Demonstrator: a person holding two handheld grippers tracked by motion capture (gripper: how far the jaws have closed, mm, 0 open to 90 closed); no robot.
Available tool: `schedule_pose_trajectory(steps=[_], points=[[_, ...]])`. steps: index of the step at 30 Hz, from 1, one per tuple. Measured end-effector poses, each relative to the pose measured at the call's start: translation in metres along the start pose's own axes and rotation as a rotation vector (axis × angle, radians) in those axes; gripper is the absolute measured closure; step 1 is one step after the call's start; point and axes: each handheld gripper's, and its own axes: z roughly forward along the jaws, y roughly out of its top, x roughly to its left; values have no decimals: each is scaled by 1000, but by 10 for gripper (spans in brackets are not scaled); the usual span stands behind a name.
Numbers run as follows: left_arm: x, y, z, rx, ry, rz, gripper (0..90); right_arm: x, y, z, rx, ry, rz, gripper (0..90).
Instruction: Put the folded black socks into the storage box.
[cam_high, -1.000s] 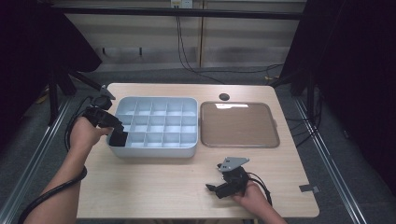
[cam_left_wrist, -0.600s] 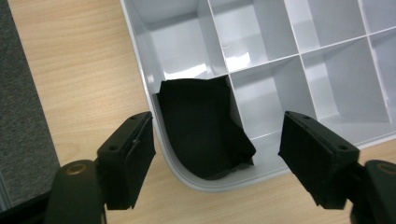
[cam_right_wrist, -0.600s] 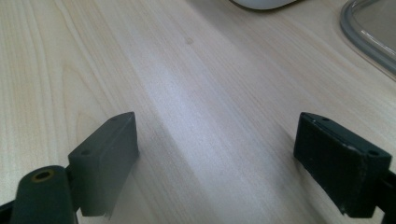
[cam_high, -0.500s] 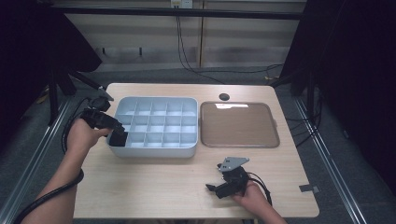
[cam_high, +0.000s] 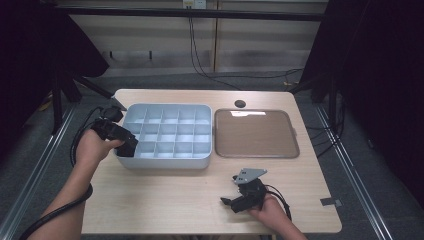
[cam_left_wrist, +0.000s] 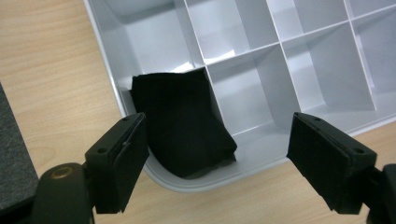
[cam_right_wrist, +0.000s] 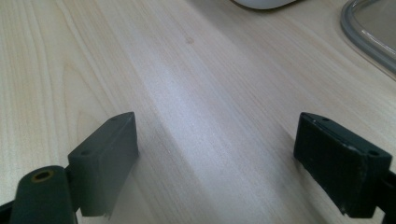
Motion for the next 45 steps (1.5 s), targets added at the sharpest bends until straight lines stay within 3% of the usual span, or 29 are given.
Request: schedule_pose_trajectory(steps=[45], points=[[-27, -29, -3, -41, -73, 91, 203, 0, -1, -1, 0, 4, -3, 133]])
